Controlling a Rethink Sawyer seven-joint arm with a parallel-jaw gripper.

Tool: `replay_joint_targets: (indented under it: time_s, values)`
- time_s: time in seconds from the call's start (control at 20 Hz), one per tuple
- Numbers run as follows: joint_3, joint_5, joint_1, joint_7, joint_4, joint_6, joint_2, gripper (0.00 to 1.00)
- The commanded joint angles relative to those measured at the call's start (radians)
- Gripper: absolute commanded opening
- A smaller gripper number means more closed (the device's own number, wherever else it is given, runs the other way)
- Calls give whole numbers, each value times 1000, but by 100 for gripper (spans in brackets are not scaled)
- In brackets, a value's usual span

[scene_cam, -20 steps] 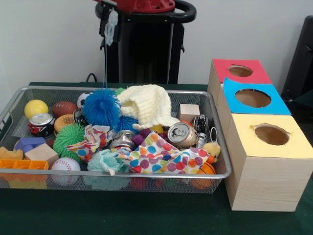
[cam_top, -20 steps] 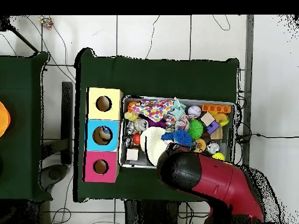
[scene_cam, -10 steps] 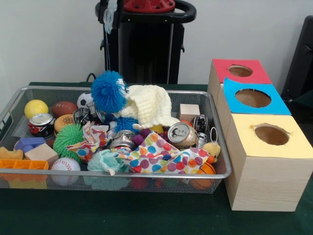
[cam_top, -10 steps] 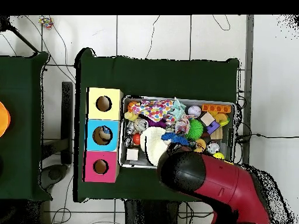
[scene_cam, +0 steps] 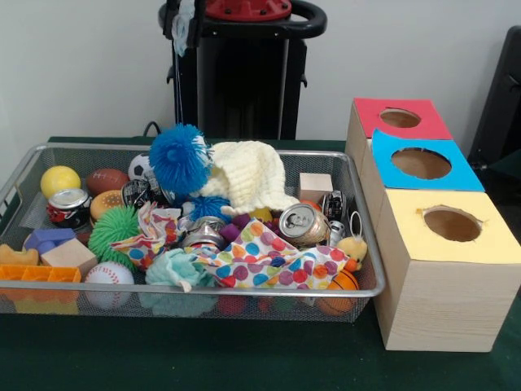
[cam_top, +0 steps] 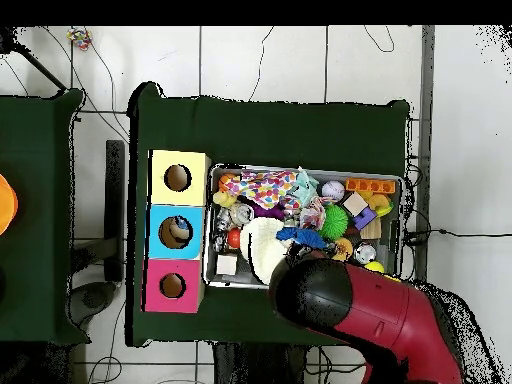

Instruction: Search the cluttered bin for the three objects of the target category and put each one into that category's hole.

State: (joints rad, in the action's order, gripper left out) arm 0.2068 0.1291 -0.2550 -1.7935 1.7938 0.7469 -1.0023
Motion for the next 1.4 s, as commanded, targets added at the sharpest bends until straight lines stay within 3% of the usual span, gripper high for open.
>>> replay_joint_targets:
  time_s: [0.05, 0.45, 0.55, 0.8, 0.9, 1.05, 1.4]
  values:
    - [-48, -30, -3, -136, 4, -16, 33, 0]
    - [-65, -43, 0, -175, 39, -136, 94, 0]
    - [-46, -37, 20, -178, 20, -90, 80, 0]
    - [4, -20, 61, -149, -56, 136, -5, 0]
    - [10, -19, 65, -145, -68, 158, -9, 0]
    - [-4, -31, 53, -147, -47, 99, 13, 0]
    - [-83, -61, -5, -172, 34, -228, 162, 0]
